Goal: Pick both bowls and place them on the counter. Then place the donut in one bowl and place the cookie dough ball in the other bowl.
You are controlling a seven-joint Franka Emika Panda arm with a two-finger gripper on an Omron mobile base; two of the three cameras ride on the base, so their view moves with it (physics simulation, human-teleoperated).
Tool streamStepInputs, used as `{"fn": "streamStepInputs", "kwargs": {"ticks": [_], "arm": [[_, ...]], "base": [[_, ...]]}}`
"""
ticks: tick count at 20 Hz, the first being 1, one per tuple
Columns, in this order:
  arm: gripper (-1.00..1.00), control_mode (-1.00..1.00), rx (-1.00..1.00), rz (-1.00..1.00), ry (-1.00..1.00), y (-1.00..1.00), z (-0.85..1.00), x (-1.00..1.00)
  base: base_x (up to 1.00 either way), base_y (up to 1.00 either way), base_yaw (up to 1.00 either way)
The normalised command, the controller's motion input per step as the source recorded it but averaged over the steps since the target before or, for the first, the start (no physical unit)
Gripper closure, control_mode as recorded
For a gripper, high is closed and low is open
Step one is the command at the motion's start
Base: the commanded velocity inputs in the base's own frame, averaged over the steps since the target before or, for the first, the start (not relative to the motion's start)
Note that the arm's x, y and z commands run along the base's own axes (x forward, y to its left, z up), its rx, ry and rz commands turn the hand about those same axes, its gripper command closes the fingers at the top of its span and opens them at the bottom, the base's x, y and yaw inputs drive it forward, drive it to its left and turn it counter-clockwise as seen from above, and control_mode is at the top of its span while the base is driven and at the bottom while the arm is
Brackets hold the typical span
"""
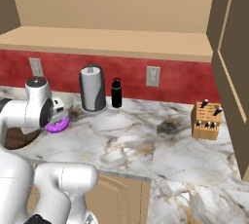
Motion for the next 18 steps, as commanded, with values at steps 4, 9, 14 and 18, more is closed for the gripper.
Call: {"fn": "streamStepInputs", "kwargs": {"ticks": [4,9,14,18], "arm": [[1.0,-1.0,0.0,0.16,0.0,0.59,0.19,0.0],[1.0,-1.0,0.0,0.13,0.0,0.54,0.11,0.0],[1.0,-1.0,0.01,0.08,0.01,0.47,-0.02,0.0],[1.0,-1.0,0.0,0.01,-0.01,0.59,-0.15,0.0]], "base": [[0.0,0.0,0.0],[0.0,0.0,0.0],[0.0,0.0,0.0],[0.0,0.0,0.0]]}}
